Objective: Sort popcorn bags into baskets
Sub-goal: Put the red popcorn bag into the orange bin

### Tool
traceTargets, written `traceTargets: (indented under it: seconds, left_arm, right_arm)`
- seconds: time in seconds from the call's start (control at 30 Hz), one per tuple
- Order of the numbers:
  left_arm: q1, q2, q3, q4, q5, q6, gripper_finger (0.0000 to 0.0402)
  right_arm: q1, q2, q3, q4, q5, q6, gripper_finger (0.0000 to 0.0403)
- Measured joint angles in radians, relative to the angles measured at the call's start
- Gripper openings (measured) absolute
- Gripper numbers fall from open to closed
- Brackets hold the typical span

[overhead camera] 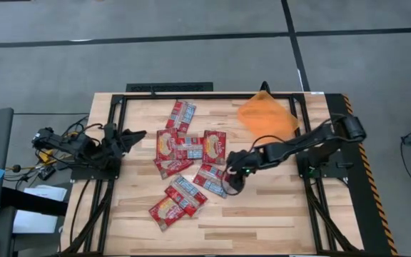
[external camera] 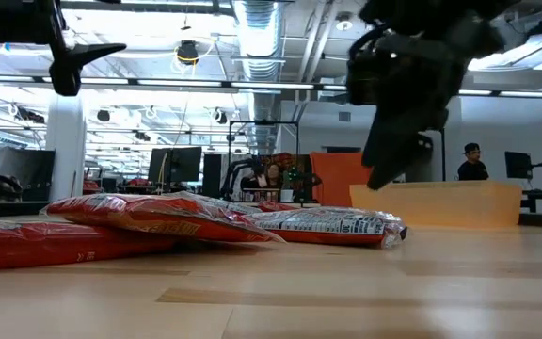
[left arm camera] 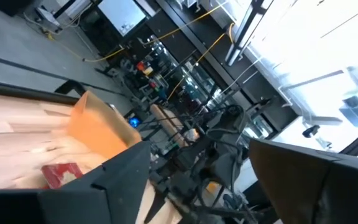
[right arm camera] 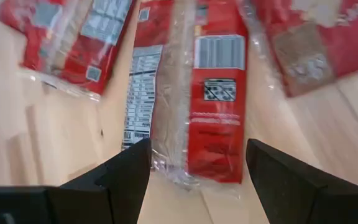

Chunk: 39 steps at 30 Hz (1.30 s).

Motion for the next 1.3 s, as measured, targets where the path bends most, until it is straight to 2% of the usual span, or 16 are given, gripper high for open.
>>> traceTargets:
  seconds: [0.3, 0.57, 0.63, 0.7, 0.9, 0.93, 1.13, 1.3]
  left_arm:
    - [0.000, 0.000, 0.000, -0.033, 0.000, -0.012, 0.0270]
    - [0.000, 0.000, 0.002, -0.079, 0.007, -0.065, 0.0270]
    - [0.000, 0.000, 0.002, -0.088, 0.005, -0.073, 0.0270]
    - [0.000, 0.000, 0.002, -0.095, -0.001, -0.074, 0.0270]
    - [0.000, 0.000, 0.002, -0.125, -0.020, -0.075, 0.0270]
    - [0.000, 0.000, 0.002, -0.128, -0.022, -0.076, 0.0270]
    - [0.000, 0.000, 0.002, -0.130, -0.042, -0.075, 0.0270]
    - [0.000, 0.000, 0.002, -0.132, -0.068, -0.075, 0.0270]
  right_arm:
    - [-0.019, 0.226, 0.171, -0.090, 0.011, -0.072, 0.0286]
    - [-0.045, 0.321, 0.240, -0.179, -0.077, -0.034, 0.0275]
    - [-0.048, 0.323, 0.248, -0.216, -0.078, -0.033, 0.0249]
    - [-0.053, 0.324, 0.250, -0.231, -0.078, -0.030, 0.0204]
    - [-0.069, 0.296, 0.247, -0.236, -0.107, 0.000, 0.0028]
    - [-0.069, 0.288, 0.246, -0.233, -0.108, -0.001, 0.0018]
    - [-0.068, 0.233, 0.239, -0.261, -0.123, 0.013, 0.0020]
    - [-0.072, 0.121, 0.240, -0.263, -0.143, 0.017, 0.0010]
